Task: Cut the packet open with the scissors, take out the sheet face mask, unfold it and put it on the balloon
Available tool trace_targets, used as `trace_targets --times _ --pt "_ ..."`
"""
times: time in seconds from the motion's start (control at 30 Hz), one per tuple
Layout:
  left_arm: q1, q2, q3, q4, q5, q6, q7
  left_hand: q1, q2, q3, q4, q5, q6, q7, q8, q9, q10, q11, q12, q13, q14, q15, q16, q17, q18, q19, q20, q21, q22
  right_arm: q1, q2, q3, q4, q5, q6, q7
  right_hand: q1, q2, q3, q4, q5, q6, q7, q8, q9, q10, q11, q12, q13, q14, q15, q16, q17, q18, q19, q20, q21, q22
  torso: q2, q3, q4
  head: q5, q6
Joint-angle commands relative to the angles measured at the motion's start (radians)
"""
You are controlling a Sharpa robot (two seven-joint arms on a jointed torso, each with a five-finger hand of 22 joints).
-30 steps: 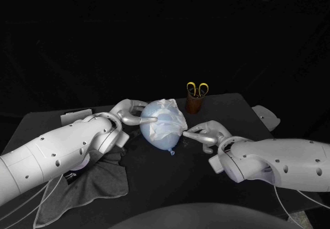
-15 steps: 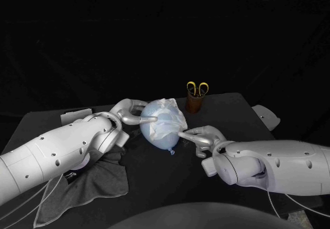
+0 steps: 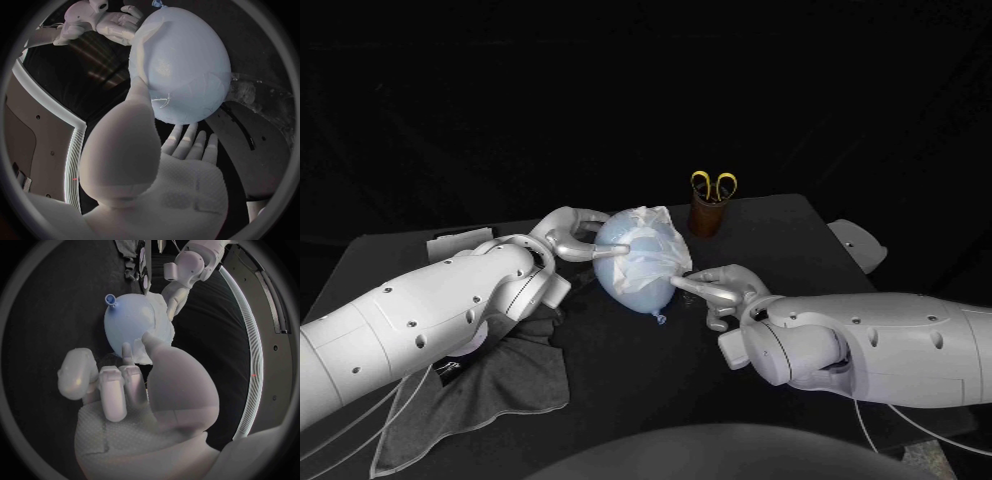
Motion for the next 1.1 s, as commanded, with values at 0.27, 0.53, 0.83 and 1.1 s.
trace_targets --times 0.27,0.53,0.83,1.1 --pt "-0.001 0.001 -0.001 0.004 -0.001 0.013 -0.006 0.008 0.002 0.002 -0.001 -0.004 -0.002 0.135 0.006 -0.001 0.001 0.0 -0.007 0.001 0.007 -0.001 -0.005 0.0 0.016 0.005 0.001 -0.002 -0.001 -0.001 0.028 0.003 -0.02 0.016 -0.024 0.051 0.023 0.018 -0.006 0.003 -0.007 0.014 0.003 -0.005 -0.002 0.066 0.001 0.003 0.214 0.103 -0.002 0.003 0.263 -0.009 -0.003 0.004 0.004 0.151 0.001 0.0002 -0.0002 0.0 -0.003" --pt "0.0 0.0 -0.001 0.004 0.0 0.014 -0.007 0.008 0.002 0.002 -0.001 -0.004 -0.002 0.135 0.006 -0.001 0.001 0.0 -0.007 0.001 0.007 -0.001 -0.005 0.0 0.016 0.005 0.001 -0.002 -0.001 -0.001 0.038 0.006 -0.023 0.038 -0.047 0.108 0.096 0.089 0.038 -0.02 -0.016 0.065 -0.019 0.007 -0.003 0.083 -0.017 0.022 0.235 0.103 -0.016 0.003 0.263 -0.012 0.004 -0.005 0.026 0.157 0.0 0.0003 0.0001 -0.003 -0.005" --pt "0.0 -0.001 -0.001 0.001 0.0 0.015 -0.01 0.008 0.003 0.002 -0.001 -0.004 -0.002 0.135 0.006 -0.001 0.003 0.0 -0.008 0.001 0.006 -0.001 -0.007 0.0 0.017 0.005 0.001 -0.002 -0.001 -0.001 0.04 0.007 -0.02 0.045 -0.055 0.169 0.182 0.125 0.131 -0.117 -0.017 0.123 -0.046 0.06 0.025 0.106 -0.042 0.047 0.263 0.103 -0.04 0.003 0.263 -0.018 0.014 -0.028 0.056 0.165 0.0 -0.0002 -0.001 -0.004 -0.003" --pt "0.0 -0.001 -0.001 0.0 0.0 0.016 -0.01 0.008 0.003 0.002 -0.001 -0.004 -0.002 0.135 0.006 -0.001 0.003 0.0 -0.008 0.001 0.006 -0.001 -0.007 0.0 0.017 0.005 0.001 -0.002 -0.001 -0.001 0.031 0.007 -0.009 0.039 -0.059 0.192 0.128 0.112 0.216 -0.161 -0.017 0.125 -0.053 0.108 0.06 0.106 -0.049 0.047 0.263 0.103 -0.046 0.003 0.263 -0.019 0.015 -0.035 0.064 0.166 0.0 0.0 -0.0007 -0.003 -0.003"
